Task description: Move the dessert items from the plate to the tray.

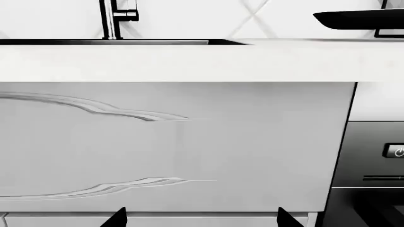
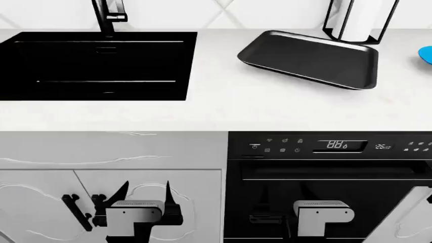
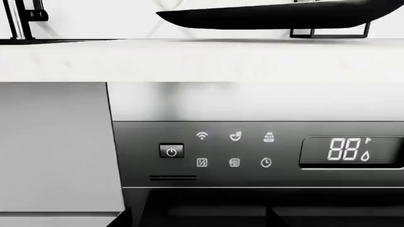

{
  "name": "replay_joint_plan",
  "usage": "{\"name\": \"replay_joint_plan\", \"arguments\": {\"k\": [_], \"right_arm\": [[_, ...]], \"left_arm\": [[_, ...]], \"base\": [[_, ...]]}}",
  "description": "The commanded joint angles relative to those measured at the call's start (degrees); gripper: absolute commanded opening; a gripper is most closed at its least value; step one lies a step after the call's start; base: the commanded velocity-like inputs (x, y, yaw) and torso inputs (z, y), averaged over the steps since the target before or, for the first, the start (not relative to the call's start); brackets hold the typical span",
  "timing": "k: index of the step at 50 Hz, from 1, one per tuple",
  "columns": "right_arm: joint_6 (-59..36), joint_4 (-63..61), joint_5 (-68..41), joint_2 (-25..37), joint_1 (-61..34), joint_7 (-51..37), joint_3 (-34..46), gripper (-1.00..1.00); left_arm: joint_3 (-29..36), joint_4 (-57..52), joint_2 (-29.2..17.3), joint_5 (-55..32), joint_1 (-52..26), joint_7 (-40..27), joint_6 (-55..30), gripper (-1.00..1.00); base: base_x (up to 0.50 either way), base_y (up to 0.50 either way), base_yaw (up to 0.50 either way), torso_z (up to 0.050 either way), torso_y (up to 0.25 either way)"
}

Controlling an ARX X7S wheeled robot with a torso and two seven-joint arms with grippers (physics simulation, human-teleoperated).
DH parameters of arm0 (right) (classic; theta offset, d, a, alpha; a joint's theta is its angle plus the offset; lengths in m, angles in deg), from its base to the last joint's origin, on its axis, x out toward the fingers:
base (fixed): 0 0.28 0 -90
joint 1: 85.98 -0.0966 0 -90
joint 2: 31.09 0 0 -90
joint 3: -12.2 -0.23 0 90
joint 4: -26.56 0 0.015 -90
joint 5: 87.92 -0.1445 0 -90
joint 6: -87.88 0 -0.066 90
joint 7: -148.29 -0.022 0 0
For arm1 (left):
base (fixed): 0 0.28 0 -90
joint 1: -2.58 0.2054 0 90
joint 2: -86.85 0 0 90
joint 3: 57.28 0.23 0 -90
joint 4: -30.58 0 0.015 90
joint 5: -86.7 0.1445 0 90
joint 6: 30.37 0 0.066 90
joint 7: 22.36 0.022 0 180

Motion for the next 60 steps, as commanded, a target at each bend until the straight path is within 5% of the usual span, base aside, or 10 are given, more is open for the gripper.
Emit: {"name": "replay_joint_plan", "arguments": {"k": [1, 12, 51, 55, 60], "right_arm": [[0.12, 0.35, -0.59, 0.91, -0.16, -1.22, 1.23, 1.00], [2.00, 0.28, -1.32, 2.79, -0.38, -3.78, 3.49, 1.00], [-1.20, -3.29, -3.85, 5.86, -0.06, -6.99, 7.55, 1.00], [-4.66, -7.66, -5.92, 6.40, 0.37, -6.61, 7.36, 1.00], [-16.84, -22.33, -10.36, 8.80, 0.18, -6.51, 5.95, 1.00]], "left_arm": [[0.98, 0.18, -0.78, -0.10, -0.23, -2.15, -0.46, 1.00], [3.58, -0.31, -2.79, -2.22, -0.14, -3.99, -0.42, 1.00], [7.57, -2.34, -5.87, -5.68, 0.63, -5.71, -0.85, 1.00], [7.46, -6.95, -6.28, -8.82, 0.84, -5.10, -6.10, 1.00], [7.01, -19.19, -8.38, -13.88, -1.38, -6.15, -23.02, 1.00]], "base": [[0.00, 0.00, 0.00, 0.000, 0.000], [0.00, 0.00, 0.00, 0.000, 0.000], [0.00, 0.00, 0.00, 0.050, 0.000], [0.00, 0.00, 0.00, 0.025, 0.000], [0.00, 0.00, 0.00, 0.000, 0.000]]}}
